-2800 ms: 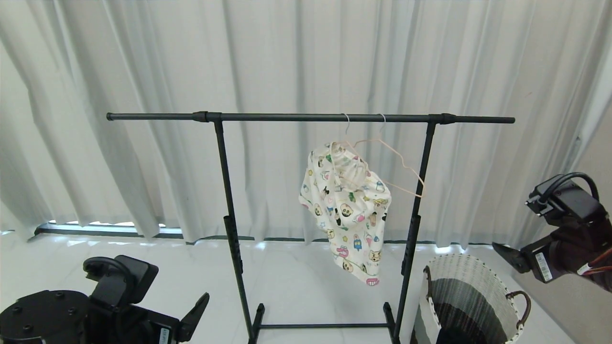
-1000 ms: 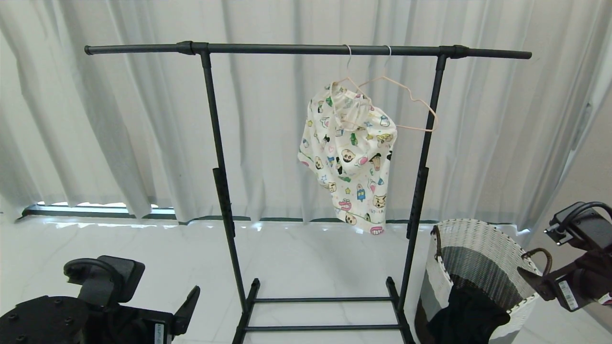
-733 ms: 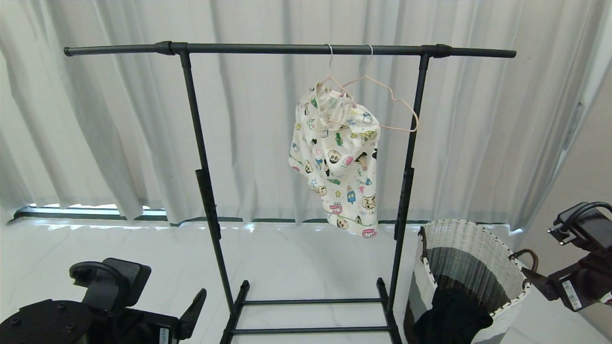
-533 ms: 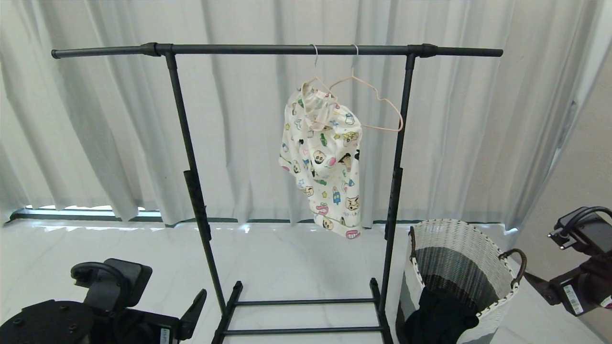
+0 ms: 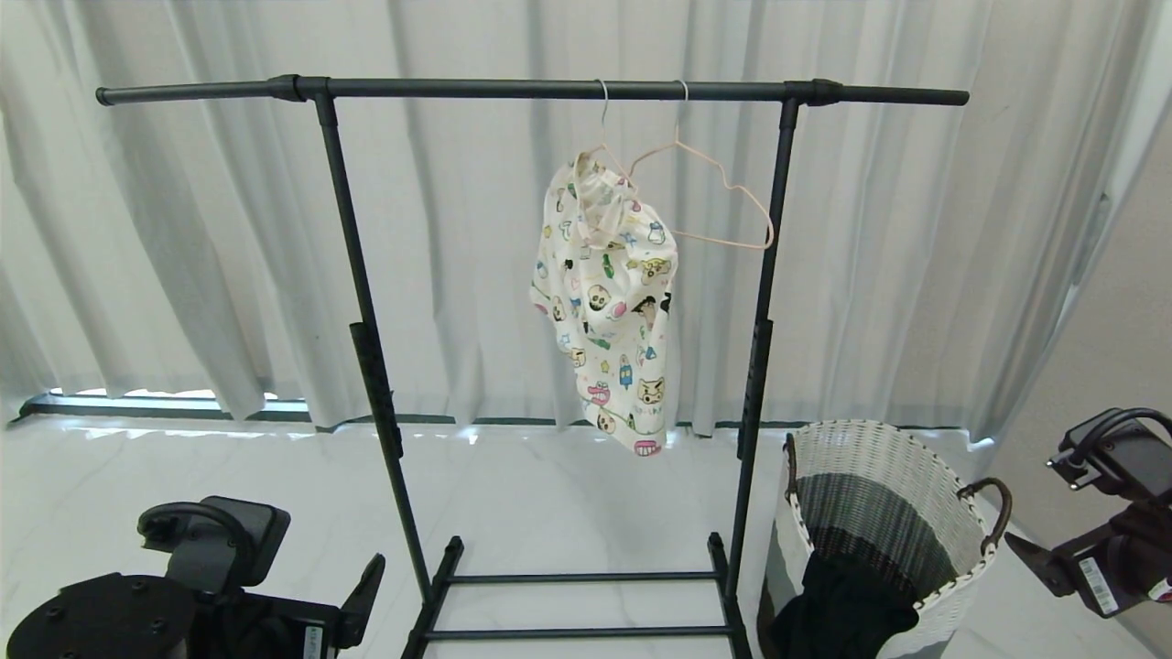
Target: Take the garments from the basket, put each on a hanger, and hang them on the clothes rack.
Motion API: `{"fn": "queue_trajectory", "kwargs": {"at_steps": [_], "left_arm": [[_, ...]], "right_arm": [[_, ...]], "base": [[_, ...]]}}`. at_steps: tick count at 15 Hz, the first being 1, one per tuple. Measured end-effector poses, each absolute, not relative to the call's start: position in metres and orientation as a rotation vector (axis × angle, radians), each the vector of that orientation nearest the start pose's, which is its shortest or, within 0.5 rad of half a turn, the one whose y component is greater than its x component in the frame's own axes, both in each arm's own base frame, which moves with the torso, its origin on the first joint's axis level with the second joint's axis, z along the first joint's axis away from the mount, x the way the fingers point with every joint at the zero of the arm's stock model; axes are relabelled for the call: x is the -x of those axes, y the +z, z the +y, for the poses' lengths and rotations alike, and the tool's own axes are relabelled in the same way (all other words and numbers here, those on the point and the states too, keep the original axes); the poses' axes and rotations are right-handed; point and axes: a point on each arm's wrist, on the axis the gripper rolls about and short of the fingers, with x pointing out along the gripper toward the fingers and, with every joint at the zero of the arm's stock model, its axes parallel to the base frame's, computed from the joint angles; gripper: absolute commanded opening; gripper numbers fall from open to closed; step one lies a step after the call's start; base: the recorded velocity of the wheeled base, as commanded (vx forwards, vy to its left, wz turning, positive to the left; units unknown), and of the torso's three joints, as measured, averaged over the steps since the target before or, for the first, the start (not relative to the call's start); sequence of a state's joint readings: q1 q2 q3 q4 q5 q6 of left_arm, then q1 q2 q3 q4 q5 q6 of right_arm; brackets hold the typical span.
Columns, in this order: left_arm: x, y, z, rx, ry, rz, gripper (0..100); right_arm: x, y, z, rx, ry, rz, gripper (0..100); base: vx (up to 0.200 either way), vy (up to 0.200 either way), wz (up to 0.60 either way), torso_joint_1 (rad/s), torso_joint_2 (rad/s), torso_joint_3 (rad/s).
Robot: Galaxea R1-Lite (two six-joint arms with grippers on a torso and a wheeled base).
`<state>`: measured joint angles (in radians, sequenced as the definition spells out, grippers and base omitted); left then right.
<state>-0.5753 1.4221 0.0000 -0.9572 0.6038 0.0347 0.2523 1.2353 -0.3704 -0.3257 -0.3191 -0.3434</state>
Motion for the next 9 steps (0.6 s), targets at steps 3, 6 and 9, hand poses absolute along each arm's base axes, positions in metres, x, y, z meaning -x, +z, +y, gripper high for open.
{"fn": "queue_trajectory", "kwargs": {"at_steps": [3,6,9], "left_arm": [[-0.128,0.0907,-0.0678,-0.293,0.021,0.389,100],[-0.1279,0.0906,-0.0677,-0.294,0.021,0.389,100],[-0.1278,0.0908,-0.068,-0.294,0.019,0.388,100]], "right_arm": [[-0.1559,0.1472,0.033,0.488,0.025,0.525,100],[-0.1562,0.1468,0.0329,0.489,0.025,0.528,100],[-0.1572,0.1463,0.0302,0.485,0.008,0.536,100]], "base": [[0.0,0.0,0.0,-0.009,0.01,0.027],[0.0,0.0,0.0,-0.034,0.07,0.045],[0.067,0.0,0.0,-0.001,0.0,0.004]]}}
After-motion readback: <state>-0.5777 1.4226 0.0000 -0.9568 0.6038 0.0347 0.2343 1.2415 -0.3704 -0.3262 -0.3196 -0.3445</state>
